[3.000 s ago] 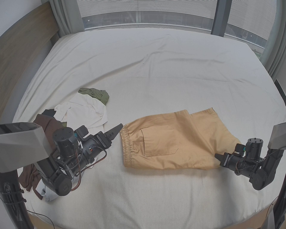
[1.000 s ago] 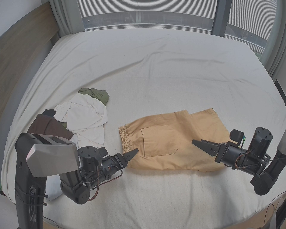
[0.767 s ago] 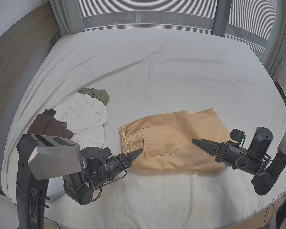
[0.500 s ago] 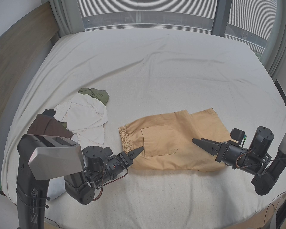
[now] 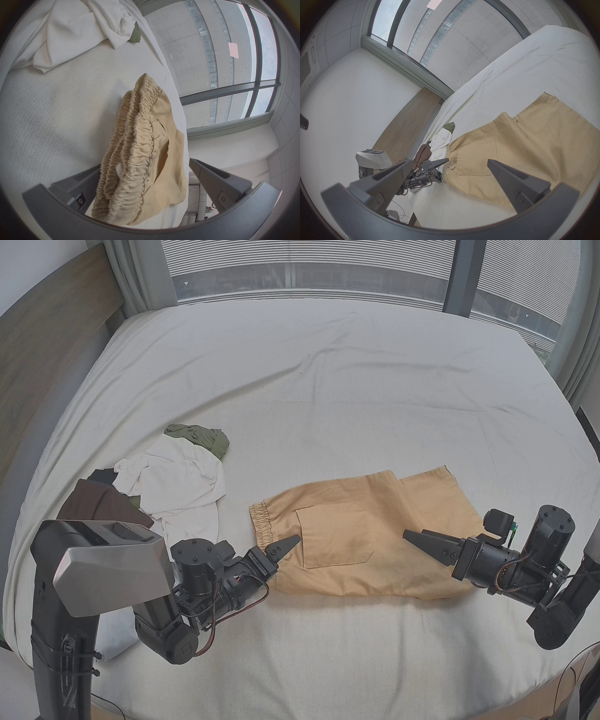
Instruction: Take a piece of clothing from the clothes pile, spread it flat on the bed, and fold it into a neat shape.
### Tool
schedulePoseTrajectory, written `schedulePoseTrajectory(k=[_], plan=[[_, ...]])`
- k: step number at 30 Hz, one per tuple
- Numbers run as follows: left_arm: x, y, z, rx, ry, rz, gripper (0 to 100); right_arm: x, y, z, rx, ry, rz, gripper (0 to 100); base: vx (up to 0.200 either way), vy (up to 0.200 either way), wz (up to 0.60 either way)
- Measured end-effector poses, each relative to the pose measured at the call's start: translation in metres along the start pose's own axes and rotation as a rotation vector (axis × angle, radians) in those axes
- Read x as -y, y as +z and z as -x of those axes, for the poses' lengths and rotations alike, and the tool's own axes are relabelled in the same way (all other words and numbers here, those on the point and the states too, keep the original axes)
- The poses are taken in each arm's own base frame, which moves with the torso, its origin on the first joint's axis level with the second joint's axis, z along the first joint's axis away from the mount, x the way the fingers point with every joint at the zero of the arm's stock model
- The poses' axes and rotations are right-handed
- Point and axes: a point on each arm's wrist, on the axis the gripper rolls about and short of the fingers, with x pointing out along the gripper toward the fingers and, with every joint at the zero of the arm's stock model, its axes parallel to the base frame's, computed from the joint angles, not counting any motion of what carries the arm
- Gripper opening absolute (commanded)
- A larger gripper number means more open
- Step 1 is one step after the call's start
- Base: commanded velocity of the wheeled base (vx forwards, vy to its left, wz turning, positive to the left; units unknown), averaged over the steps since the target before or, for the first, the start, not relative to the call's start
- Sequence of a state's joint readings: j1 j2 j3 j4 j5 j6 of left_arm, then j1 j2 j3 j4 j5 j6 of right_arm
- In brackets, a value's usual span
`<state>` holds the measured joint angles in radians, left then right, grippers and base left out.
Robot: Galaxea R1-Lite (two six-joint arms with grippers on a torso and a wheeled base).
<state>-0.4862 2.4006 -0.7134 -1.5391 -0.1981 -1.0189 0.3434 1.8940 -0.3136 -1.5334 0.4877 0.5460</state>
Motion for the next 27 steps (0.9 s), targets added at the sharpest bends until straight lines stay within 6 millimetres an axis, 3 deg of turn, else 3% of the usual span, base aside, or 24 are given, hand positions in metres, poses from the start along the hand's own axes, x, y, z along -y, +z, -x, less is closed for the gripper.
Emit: schedulePoseTrajectory(k=[2,3,12,19,27], plan=[[-0.001,0.0,0.0,0.0,0.004,0.002,100,0.0,0.0,0.0,0.0,-0.001,-0.001,100,0.0,0.0,0.0],[-0.001,0.0,0.0,0.0,0.006,0.002,0,0.0,0.0,0.0,0.0,0.0,0.0,100,0.0,0.0,0.0],[-0.005,-0.004,0.006,-0.014,0.034,0.003,0,0.001,-0.001,0.0,-0.005,-0.002,-0.002,100,0.0,0.0,0.0],[-0.011,-0.007,0.028,-0.043,0.098,-0.036,0,0.003,-0.003,0.0,-0.011,-0.01,-0.008,100,0.0,0.0,0.0],[-0.022,0.007,0.063,-0.048,0.178,-0.054,0,0.008,-0.008,-0.002,-0.03,-0.027,-0.02,100,0.0,0.0,0.0]])
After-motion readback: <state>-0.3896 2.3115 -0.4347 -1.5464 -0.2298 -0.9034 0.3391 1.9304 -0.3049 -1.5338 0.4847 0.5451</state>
